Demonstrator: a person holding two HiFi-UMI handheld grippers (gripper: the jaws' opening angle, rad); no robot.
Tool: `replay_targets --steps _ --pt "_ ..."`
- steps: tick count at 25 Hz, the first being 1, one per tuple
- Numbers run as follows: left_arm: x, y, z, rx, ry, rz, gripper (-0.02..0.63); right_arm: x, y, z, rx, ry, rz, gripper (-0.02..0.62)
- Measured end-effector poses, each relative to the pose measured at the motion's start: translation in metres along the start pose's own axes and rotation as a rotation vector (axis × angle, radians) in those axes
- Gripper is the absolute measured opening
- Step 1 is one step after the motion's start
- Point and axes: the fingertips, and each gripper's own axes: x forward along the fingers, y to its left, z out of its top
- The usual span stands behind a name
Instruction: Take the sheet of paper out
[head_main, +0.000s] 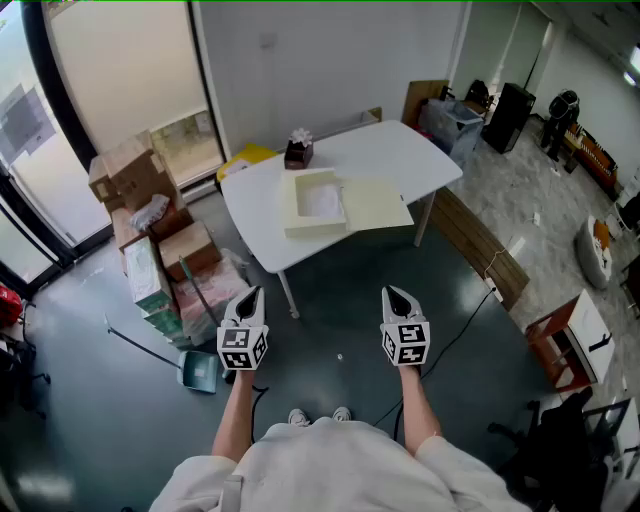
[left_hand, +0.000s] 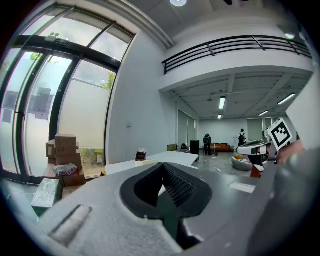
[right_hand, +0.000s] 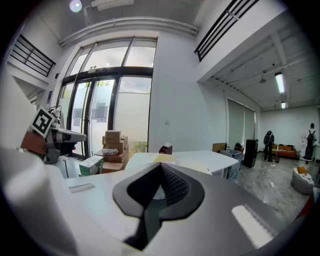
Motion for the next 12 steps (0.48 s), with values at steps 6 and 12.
replay_targets --steps 6,12 --pt "-0.001 -0.006 -0.002 0.002 0.005 0.001 0.005 -0.002 -0.002 -0.002 0.005 -0.008 0.003 0.000" --pt "0.000 -0.017 -0.005 0.003 0.011 0.011 0.005 -0.004 -0.013 -0.003 -0.004 -0.027 0.005 0.002"
